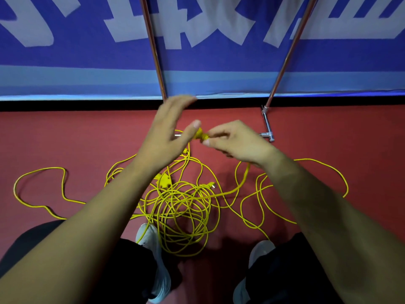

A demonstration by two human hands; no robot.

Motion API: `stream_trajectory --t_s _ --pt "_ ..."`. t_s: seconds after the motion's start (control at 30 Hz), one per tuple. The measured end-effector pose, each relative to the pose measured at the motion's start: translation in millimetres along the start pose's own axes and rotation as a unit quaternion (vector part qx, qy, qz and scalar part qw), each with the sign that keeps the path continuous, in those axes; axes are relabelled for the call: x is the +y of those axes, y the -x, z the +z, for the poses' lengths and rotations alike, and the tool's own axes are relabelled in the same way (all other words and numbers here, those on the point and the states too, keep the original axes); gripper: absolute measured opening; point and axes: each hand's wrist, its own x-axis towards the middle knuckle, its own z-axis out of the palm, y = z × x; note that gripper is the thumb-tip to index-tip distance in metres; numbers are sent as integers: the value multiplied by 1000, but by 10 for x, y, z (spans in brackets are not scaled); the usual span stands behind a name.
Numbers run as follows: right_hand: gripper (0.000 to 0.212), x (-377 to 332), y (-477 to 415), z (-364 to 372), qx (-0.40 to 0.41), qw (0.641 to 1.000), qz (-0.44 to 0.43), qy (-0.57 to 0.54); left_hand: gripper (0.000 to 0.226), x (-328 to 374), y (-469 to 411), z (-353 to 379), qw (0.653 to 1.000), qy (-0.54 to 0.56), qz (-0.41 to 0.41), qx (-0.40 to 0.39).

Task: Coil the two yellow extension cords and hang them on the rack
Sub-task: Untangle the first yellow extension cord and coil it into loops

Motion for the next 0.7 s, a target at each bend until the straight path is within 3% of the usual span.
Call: stream_trajectory --t_s 0.13,0.2,0.3,0.37,0.43,0.53,0.6,0.7 --pt "6 -40 19 -42 -38 999 -29 7 37 45 74 86 982 13 -32 -187" --pt "3 0 10 -76 -56 996 -37 53 35 32 69 79 980 31 -67 -186" --pt "14 166 -32 -203 -28 988 3 152 36 -109 -7 -76 982 51 -161 -80" --pt "16 251 -33 -305 -6 993 15 115 30 -230 -34 -204 974 63 -215 -26" --pt "17 278 -18 -334 30 996 2 89 18 -296 -4 -254 974 11 -215 -66" --pt "14 257 -10 -268 74 995 -18 63 10 -287 64 -212 953 -27 -205 -222" --pt "13 239 -15 -239 88 996 -28 10 12 -199 100 -201 931 68 -223 -279" --pt "6 188 -38 -267 101 994 -41 -10 24 -29 98 -222 915 196 -209 -284"
